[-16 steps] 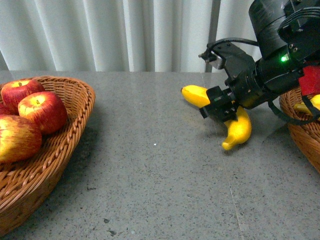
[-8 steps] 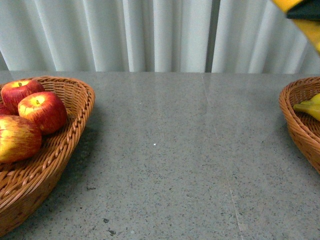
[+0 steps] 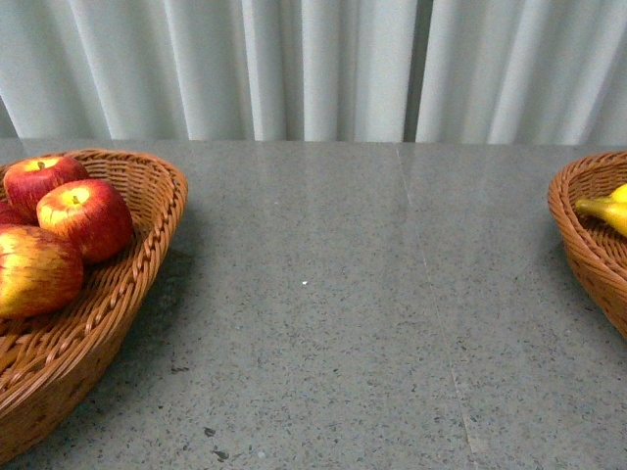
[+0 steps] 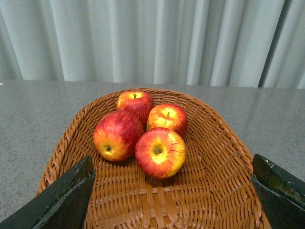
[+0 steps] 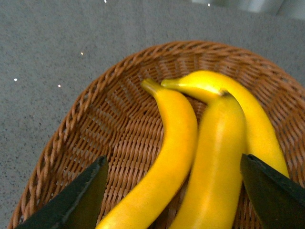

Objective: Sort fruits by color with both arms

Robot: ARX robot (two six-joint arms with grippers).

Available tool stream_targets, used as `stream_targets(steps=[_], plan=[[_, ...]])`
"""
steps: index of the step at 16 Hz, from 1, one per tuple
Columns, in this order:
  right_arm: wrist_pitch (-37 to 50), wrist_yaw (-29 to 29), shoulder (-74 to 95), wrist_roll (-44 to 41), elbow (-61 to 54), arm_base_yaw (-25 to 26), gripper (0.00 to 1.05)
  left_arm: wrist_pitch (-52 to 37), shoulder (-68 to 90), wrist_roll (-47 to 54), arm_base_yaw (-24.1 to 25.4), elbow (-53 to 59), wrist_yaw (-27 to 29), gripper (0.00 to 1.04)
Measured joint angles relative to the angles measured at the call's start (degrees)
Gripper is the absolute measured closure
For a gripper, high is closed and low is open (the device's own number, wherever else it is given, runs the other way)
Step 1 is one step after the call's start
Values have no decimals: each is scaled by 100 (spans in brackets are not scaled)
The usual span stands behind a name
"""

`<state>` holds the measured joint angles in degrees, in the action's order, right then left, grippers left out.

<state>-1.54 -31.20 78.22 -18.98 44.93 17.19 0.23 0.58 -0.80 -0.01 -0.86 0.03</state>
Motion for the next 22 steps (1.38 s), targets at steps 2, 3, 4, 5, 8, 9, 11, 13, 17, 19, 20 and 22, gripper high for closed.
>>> stream_targets(steps=[2, 3, 4, 5, 8, 9, 11, 13, 17, 19, 20, 22], plan=[[-7, -94, -254, 94, 35, -79, 5, 0, 0, 0, 0, 0, 0, 7], [44, -133, -328, 168, 55, -125, 7, -2, 0, 0, 0, 0, 0, 7], [192, -334, -490, 450, 74, -160, 6, 0, 0, 0, 0, 0, 0, 7], [295, -367, -577, 612, 76, -210, 6, 0, 0, 0, 0, 0, 2, 7], [761, -570, -1047, 1390, 72, -229, 6, 0, 0, 0, 0, 0, 0, 7], [822, -667, -1281, 1657, 57, -227, 6, 0, 0, 0, 0, 0, 0, 7], [1311, -911, -1843, 2194, -190, -219, 6, -2, 0, 0, 0, 0, 0, 7], [1871, 439, -2568, 2216, -925, -542, 20, -2, 0, 0, 0, 0, 0, 7], [1263, 2035, -4249, 2013, -2304, -651, 57, -2, 0, 0, 0, 0, 0, 7], [1349, 2208, -4977, 1974, -2747, -813, 80, -2, 0, 0, 0, 0, 0, 7], [1381, 2260, -5095, 1954, -2872, -894, 89, 0, 0, 0, 0, 0, 0, 7], [1403, 2415, -5263, 1923, -3178, -1043, 103, 0, 0, 0, 0, 0, 0, 7]])
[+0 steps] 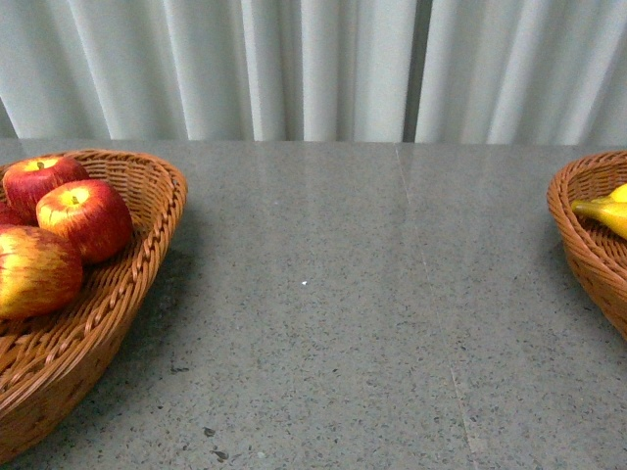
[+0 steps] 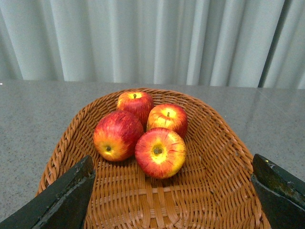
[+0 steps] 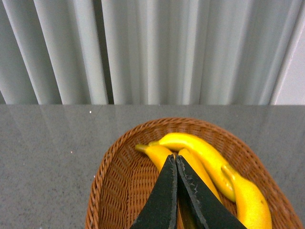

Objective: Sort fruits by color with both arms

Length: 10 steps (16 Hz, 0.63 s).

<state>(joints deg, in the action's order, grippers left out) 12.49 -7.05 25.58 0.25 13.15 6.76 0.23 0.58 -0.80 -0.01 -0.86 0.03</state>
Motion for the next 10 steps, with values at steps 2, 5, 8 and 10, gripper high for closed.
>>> stream_targets(steps=[2, 5, 8, 10], plan=[[-24, 605, -254, -4, -313, -514, 103, 0, 0, 0, 0, 0, 2, 7], [-28, 706, -612, -11, -601, -673, 103, 0, 0, 0, 0, 0, 0, 7], [-138, 704, -968, -11, -835, -675, 103, -2, 0, 0, 0, 0, -2, 7], [-197, 704, -1108, -11, -922, -675, 103, -2, 0, 0, 0, 0, -2, 7]])
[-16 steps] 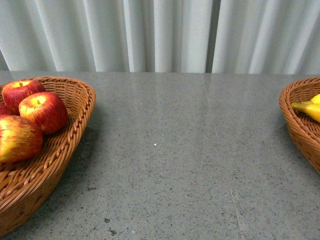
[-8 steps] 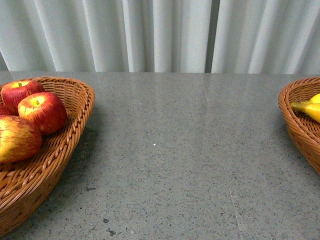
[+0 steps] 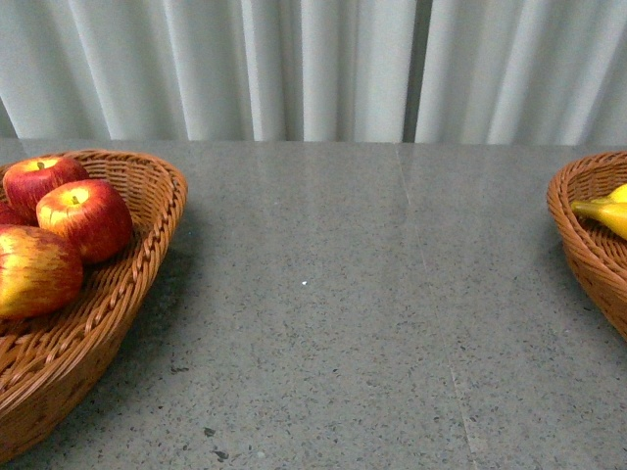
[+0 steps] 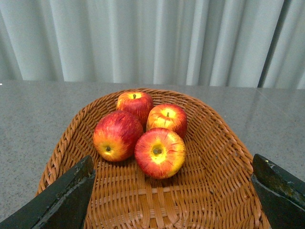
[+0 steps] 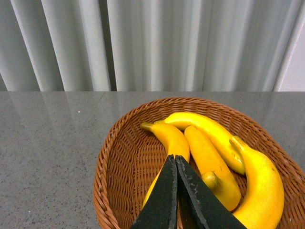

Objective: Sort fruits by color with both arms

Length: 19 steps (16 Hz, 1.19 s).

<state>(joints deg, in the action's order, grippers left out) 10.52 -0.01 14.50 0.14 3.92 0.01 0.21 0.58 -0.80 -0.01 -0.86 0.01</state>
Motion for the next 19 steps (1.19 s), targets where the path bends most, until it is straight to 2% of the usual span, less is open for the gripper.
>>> stream_targets(steps=[5, 7, 8, 13, 14, 16, 19], plan=[[-236, 0, -396, 0, -170, 0, 103, 0, 0, 0, 0, 0, 0, 7], [-1250, 7, -1331, 7, -317, 0, 103, 7, 0, 2, 0, 0, 13, 7], [-957, 2, -1425, 2, -299, 0, 103, 2, 0, 2, 0, 0, -2, 7], [-1078, 2, -1425, 2, -317, 0, 103, 2, 0, 0, 0, 0, 0, 7], [-1080, 2, -1425, 0, -317, 0, 97, 2, 0, 0, 0, 0, 2, 7], [-1078, 2, -1425, 0, -317, 0, 71, 2, 0, 0, 0, 0, 0, 7], [-1078, 2, -1425, 0, -317, 0, 44, 2, 0, 0, 0, 0, 0, 7]])
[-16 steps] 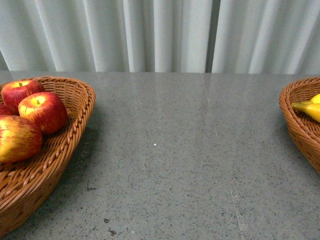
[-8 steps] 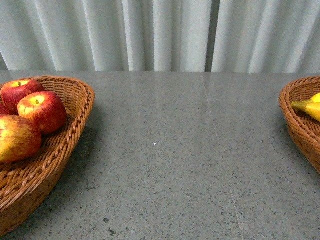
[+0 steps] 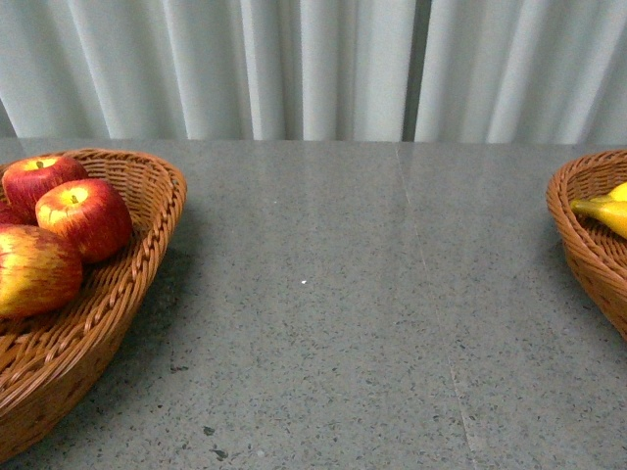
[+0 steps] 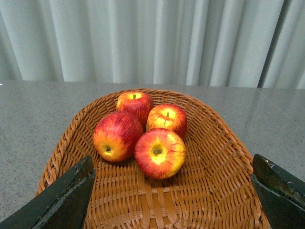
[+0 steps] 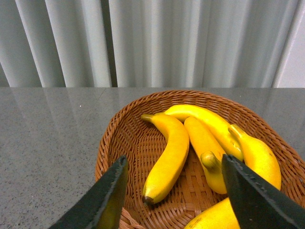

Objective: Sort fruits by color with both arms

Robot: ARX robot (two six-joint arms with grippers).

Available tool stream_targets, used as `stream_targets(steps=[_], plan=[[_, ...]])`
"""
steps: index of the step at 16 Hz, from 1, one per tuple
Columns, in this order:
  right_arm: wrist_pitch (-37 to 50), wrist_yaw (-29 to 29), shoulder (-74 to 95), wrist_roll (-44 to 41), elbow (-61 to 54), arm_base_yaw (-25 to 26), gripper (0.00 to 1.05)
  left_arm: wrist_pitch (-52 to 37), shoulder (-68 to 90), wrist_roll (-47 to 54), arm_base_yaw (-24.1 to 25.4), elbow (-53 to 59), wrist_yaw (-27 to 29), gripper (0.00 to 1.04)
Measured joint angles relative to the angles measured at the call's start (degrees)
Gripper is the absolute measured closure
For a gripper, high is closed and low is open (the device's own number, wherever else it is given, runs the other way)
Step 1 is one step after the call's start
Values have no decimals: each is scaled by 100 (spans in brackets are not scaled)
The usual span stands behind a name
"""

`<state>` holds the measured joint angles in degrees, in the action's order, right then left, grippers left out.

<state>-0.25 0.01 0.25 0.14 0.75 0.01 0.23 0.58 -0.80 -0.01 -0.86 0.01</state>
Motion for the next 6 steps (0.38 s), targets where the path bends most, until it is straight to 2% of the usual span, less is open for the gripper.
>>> stream_targets(steps=[2, 4, 6], plan=[[0, 0, 0, 0, 0, 0, 20, 0, 0, 0, 0, 0, 0, 7], [0, 0, 0, 2, 0, 0, 4, 0, 0, 2, 0, 0, 2, 7], [0, 0, 0, 0, 0, 0, 6, 0, 0, 2, 0, 0, 0, 7]])
